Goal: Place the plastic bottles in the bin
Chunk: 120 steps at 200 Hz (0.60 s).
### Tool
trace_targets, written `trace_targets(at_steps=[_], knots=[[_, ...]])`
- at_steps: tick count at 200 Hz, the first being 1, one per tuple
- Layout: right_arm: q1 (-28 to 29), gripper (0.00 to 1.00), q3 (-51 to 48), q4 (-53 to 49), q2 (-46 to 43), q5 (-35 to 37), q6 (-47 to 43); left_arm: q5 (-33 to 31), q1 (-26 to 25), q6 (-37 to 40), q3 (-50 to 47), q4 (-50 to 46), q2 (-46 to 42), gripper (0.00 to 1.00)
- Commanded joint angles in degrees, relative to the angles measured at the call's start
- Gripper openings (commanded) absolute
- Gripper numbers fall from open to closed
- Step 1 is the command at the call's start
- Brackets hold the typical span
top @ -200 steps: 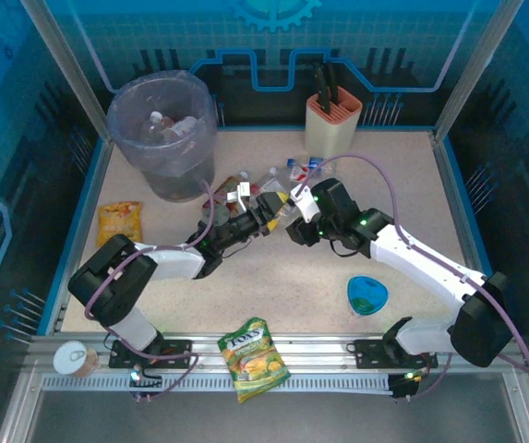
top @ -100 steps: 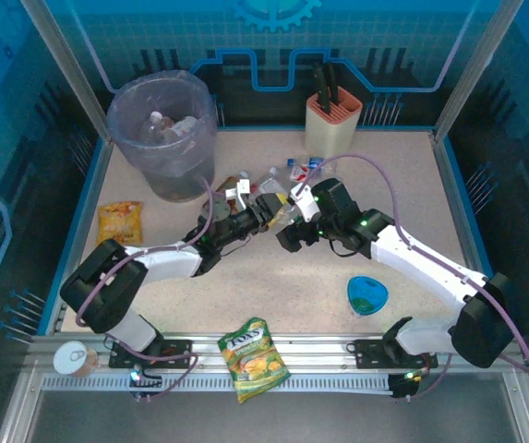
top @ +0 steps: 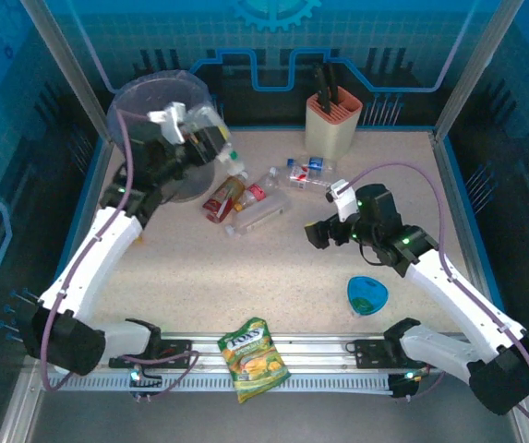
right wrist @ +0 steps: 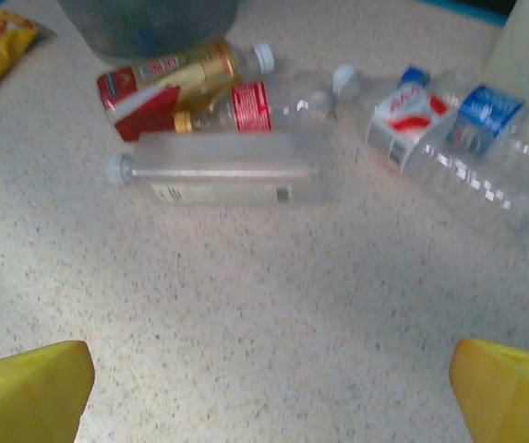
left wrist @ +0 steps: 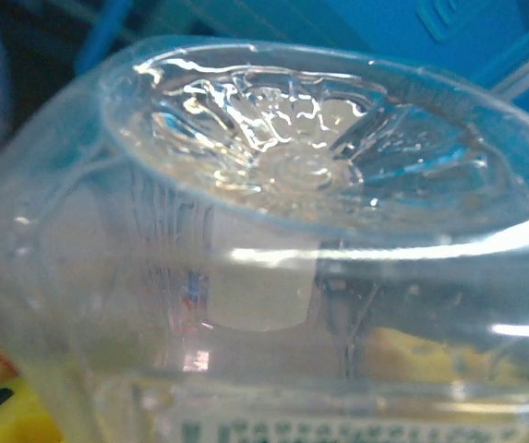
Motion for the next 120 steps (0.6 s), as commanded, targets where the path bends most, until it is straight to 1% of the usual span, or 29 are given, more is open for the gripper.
trace_targets(at_steps=[1, 19, 33, 43, 58, 74, 88, 108, 120], knots=[[-1.32, 1.00, -0.24, -1.49, 0.12, 0.03, 6.93, -1.99, 4.78, 12.12, 7.39, -14.99, 2.10, 0.39], [-1.91, 1.00, 0.21, -4.09, 1.52, -0.77, 9.81, -2.67, 9.98, 15.09, 12.90, -17.19, 5.43, 0.33], [-1.91, 1.00, 1.42, -6.51, 2.69, -0.77, 10.93, -4.07, 13.57, 17.35, 17.94, -18.13, 8.70, 0.31], [-1.90, 1.00, 1.86, -7.72, 3.14, -0.61, 11.56, -5.45, 16.12, 18.64, 22.09, -19.50, 11.64, 0.28], [-2.02, 1.00, 1.21, -7.89, 2.94, -0.58, 12.06, -6.34, 19.07, 19.31, 29.70, -22.91, 17.58, 0.27], [-2.00, 1.00, -0.23, -6.77, 2.65, -0.81, 12.77, -9.05, 19.77, 20.72, 38.73, -27.80, 25.03, 0.26], [-2.02, 1.00, -1.92, -6.74, 2.59, -0.99, 13.55, -9.91, 19.75, 21.79, 47.66, -33.32, 32.40, 0.27], [-2.08, 1.00, -2.54, -8.37, 2.06, -0.27, 14.03, -12.33, 19.75, 23.66, 59.14, -40.29, 41.67, 0.28], [-2.08, 1.00, -2.54, -9.97, 1.54, 0.92, 14.30, -13.71, 19.75, 24.59, 64.14, -43.30, 46.11, 0.28]])
